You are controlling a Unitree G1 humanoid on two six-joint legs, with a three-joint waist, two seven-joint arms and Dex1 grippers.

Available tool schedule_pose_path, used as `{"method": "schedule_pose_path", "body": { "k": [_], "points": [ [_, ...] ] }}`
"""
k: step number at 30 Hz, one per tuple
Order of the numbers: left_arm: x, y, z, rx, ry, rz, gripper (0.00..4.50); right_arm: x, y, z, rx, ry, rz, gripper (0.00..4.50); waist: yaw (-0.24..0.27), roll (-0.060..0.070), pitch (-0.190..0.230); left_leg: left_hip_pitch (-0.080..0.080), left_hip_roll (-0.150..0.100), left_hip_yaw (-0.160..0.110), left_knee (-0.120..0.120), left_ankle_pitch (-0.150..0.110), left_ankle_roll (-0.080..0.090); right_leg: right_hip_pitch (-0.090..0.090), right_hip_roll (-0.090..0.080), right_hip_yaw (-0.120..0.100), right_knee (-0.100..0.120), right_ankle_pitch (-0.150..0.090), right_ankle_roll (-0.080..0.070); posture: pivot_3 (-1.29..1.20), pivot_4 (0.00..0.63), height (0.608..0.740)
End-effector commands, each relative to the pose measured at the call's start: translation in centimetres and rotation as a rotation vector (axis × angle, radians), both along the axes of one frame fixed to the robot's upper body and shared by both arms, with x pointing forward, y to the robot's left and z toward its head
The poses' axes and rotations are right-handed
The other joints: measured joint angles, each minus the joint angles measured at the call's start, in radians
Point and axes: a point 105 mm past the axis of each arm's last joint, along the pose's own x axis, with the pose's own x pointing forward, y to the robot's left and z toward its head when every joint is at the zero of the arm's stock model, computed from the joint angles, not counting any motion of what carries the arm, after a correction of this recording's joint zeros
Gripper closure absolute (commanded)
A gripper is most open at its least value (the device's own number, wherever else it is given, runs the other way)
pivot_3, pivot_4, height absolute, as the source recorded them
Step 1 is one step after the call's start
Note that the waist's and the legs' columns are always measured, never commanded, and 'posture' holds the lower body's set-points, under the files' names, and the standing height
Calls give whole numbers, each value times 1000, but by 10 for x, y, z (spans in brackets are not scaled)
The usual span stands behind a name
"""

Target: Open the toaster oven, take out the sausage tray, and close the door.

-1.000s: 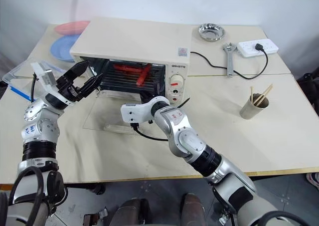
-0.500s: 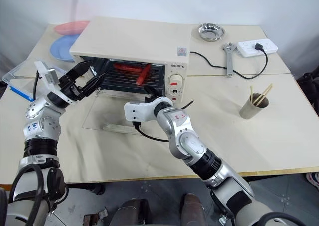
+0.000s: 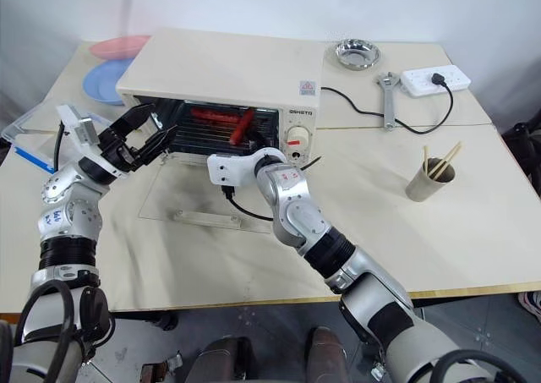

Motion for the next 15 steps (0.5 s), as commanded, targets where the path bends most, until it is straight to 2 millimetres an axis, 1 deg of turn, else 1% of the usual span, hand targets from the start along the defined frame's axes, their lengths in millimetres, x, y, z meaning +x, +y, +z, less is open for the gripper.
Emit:
{"method": "schedule_pose_path", "body": {
  "k": [1, 4, 7, 9, 15],
  "points": [
    [-5, 8, 13, -7, -52, 35, 0, 1, 7, 16, 40, -41, 12, 2038, -1, 0, 0, 0, 0, 0, 0, 0, 0, 0, 0, 0, 0, 0, 0, 0, 150, 740],
    [-6, 10, 12, -9, -50, 39, 0, -1, 10, 15, 42, -39, 20, 2750, -3, 0, 0, 0, 0, 0, 0, 0, 0, 0, 0, 0, 0, 0, 0, 0, 150, 740],
    [-7, 10, 11, -9, -49, 41, 0, -3, 10, 14, 41, -34, 25, 3836, -3, 0, 0, 0, 0, 0, 0, 0, 0, 0, 0, 0, 0, 0, 0, 0, 150, 740],
    [-8, 10, 11, -10, -47, 42, 0, -6, 11, 13, 39, -36, 34, 4454, -3, 0, 0, 0, 0, 0, 0, 0, 0, 0, 0, 0, 0, 0, 0, 0, 150, 740],
    [-6, 8, 12, -10, -44, 41, 0, -16, 11, 10, 30, -46, 66, 4484, 0, 0, 0, 0, 0, 0, -1, 0, 0, -1, 0, 0, 0, 0, 0, 0, 150, 740]
  ]
}}
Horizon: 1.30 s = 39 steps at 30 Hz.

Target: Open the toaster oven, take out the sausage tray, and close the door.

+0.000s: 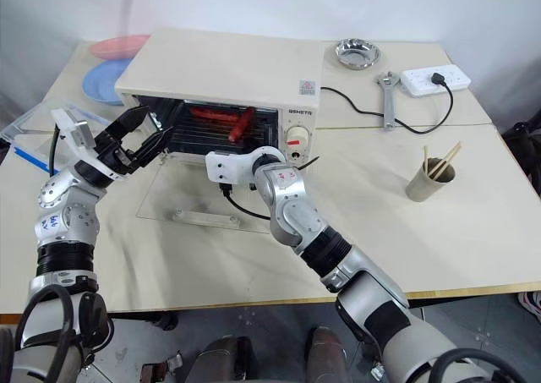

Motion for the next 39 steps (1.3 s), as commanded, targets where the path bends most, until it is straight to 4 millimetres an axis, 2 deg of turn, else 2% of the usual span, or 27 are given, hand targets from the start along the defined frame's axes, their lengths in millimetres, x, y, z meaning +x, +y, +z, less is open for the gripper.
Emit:
{"method": "schedule_pose_path", "body": {
  "k": [1, 15, 24, 31, 39],
  "points": [
    [-2, 4, 14, -3, -46, 13, 0, -13, 7, 6, -1, -21, 61, 4484, 0, 0, 0, 0, 0, 0, 0, 0, 0, 0, 0, 0, 0, 0, 0, 0, 150, 740],
    [5, 6, 19, 9, -38, 6, 0, -37, -11, -3, -12, -106, 135, 4484, 8, 0, 0, 0, 0, 0, 1, 0, 0, 1, 0, 0, 0, 0, 0, 0, 150, 740],
    [7, 7, 20, 17, -35, -5, 0, -43, -24, -3, -6, -141, 163, 4484, 20, 0, 0, 0, 0, 0, 1, 0, 0, 1, 0, 0, 0, 0, 0, 0, 150, 740],
    [6, 12, 22, 30, -31, -3, 0, -53, -42, -11, -34, -136, 179, 4484, 33, 0, 0, -1, -1, 0, 1, 0, 1, 1, 0, 0, -1, 0, 0, 0, 150, 740],
    [7, 12, 23, 34, -32, -5, 0, -60, -49, -12, -39, -140, 191, 4484, 30, 0, 0, -1, -1, 0, 2, 0, 1, 1, 0, 0, -1, 0, 0, 0, 150, 740]
  ]
}}
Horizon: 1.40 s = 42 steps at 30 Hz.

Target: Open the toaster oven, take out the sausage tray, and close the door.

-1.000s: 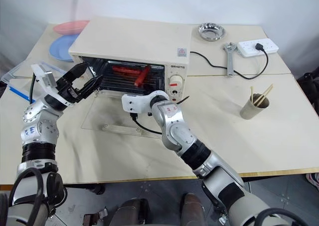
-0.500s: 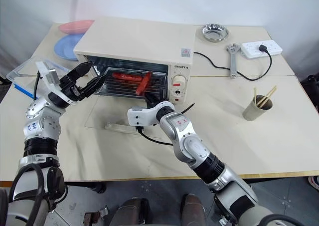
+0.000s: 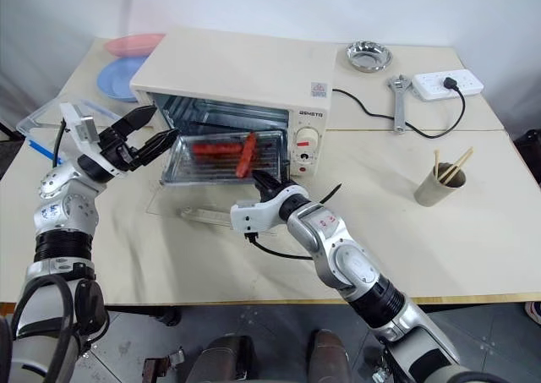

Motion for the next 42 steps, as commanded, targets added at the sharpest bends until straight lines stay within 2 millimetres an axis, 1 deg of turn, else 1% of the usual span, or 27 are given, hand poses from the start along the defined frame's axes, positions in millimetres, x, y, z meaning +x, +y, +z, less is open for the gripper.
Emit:
{"method": "schedule_pose_path", "body": {
  "k": [1, 4, 9, 12, 16, 18, 20, 23, 25, 27, 29, 31, 33, 36, 42],
  "points": [
    [-1, 14, 22, -10, -64, 59, 0, -3, -12, 19, 43, -60, -16, 4484, 0, 0, 0, 0, 0, 0, 0, 0, 0, 0, 0, 0, 0, 0, 0, 0, 150, 740],
    [-1, 15, 22, -10, -62, 60, 0, -6, -15, 17, 42, -56, -10, 4484, 1, 0, 0, 0, 0, 0, 0, 0, 0, 0, 0, 0, 0, 0, 0, 0, 150, 740],
    [-4, 20, 20, -16, -30, 67, 0, -12, -18, 24, 67, -73, 15, 4484, 1, 0, 0, 0, 0, 0, 0, 0, 0, 0, 0, 0, 0, 0, 0, 0, 150, 740],
    [-7, 26, 12, -1, 49, 86, 0, -15, -21, 28, 78, -90, 32, 4484, 0, 0, 0, 0, 0, 0, 0, 0, 0, 0, 0, 0, 0, 0, 0, 0, 150, 740],
    [-22, 32, 18, -79, 92, 84, 0, -18, -25, 31, 87, -117, 53, 4484, 0, 0, 0, 0, 0, 0, 0, 0, 0, 0, 0, 0, 0, 0, 0, 0, 150, 740],
    [-27, 35, 19, -108, 148, 98, 0, -18, -27, 31, 89, -123, 61, 4484, 3, 0, 0, 0, 1, -1, 0, 0, 0, 0, 0, 0, 0, 0, 0, 0, 150, 740],
    [-36, 36, 17, -121, 191, 97, 0, -19, -27, 31, 89, -125, 73, 4484, 4, 0, 0, 0, 0, -2, 0, 0, 0, 1, 0, 0, 0, 0, 0, 0, 150, 740],
    [-52, 38, 9, -154, 290, 77, 0, -21, -28, 31, 96, -132, 96, 4484, 2, 0, 0, 0, 0, -3, 0, 0, 0, 1, -1, 0, 0, 0, 0, 0, 150, 740],
    [-67, 35, -4, -229, 474, 31, 0, -23, -30, 27, 79, -129, 115, 4484, -1, 0, 0, 0, 0, -3, 0, 0, 0, 1, 0, 0, 0, 0, 0, 0, 150, 740],
    [-81, 24, -14, -281, 625, -70, 0, -27, -29, 29, 82, -132, 140, 4484, 1, -1, 0, 0, 1, -3, 0, 0, 0, 1, 0, 1, 0, 0, 0, 0, 150, 740],
    [-89, 18, -17, -325, 704, -147, 0, -30, -29, 31, 91, -136, 161, 4484, 4, -1, 0, 1, 0, -3, 0, 0, 0, 1, 0, 1, 0, 0, 0, 0, 150, 740],
    [-95, 14, -25, -350, 776, -177, 0, -33, -29, 34, 100, -141, 179, 4484, 3, -1, 0, 1, 0, -4, 1, 0, 0, 3, 0, 1, 0, 0, 0, 0, 150, 740],
    [-99, 9, -31, -389, 830, -212, 0, -35, -28, 36, 106, -148, 197, 4484, 1, -1, 0, 1, 0, -3, 1, 0, 0, 2, 0, 2, 0, 0, 0, 0, 150, 740],
    [-98, 4, -33, -447, 849, -235, 0, -37, -28, 40, 116, -154, 222, 4484, 1, -1, 0, 2, 1, -3, 0, 0, 0, 2, 0, 2, 0, 0, 0, 0, 150, 740],
    [-96, -2, -38, -506, 889, -253, 0, -49, -26, 37, 99, -143, 298, 4484, 0, -1, 0, 2, 1, -3, 0, 0, 0, 2, 0, 3, 0, 0, 0, 0, 150, 740]
  ]
}}
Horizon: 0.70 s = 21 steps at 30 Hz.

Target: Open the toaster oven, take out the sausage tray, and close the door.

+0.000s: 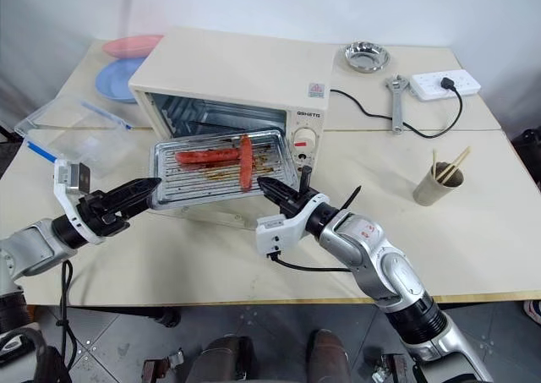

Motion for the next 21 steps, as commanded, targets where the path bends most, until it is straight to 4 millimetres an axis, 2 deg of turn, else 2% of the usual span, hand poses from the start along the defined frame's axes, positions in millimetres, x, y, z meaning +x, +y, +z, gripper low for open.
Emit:
{"method": "schedule_pose_path", "body": {
  "k": [1, 8, 9, 12, 21],
  "points": [
    [-2, -1, 8, -36, -17, -5, 0, -14, 1, 20, 43, -64, 64, 4484, -1, 0, 0, 0, 0, 0, 0, 0, 0, 0, 0, 0, 0, 0, 0, 0, 150, 740],
    [-2, -11, 5, -35, 19, -45, 0, -19, 2, 21, 33, -68, 106, 4484, 0, 0, 0, 1, 0, 1, 0, 0, 0, 0, 0, 1, 0, 0, 0, 0, 150, 740],
    [-3, -12, 4, -33, 24, -51, 405, -19, 2, 21, 33, -69, 108, 4500, 0, 0, 0, 1, 0, 1, 0, 0, 0, 0, 0, 1, 0, 0, 0, 0, 150, 740],
    [-5, -16, 0, -17, 54, -76, 1144, -18, 1, 23, 31, -73, 110, 4500, 0, 0, 0, 1, 0, 1, 0, 0, 0, 0, 0, 1, 0, 0, 0, 0, 150, 740],
    [-8, -21, -11, 2, 123, -84, 4008, -18, 1, 26, 33, -69, 125, 4500, 0, 0, 0, 1, 0, 1, 0, 0, 0, 0, 0, 2, 0, 0, 0, 0, 150, 740]
  ]
}}
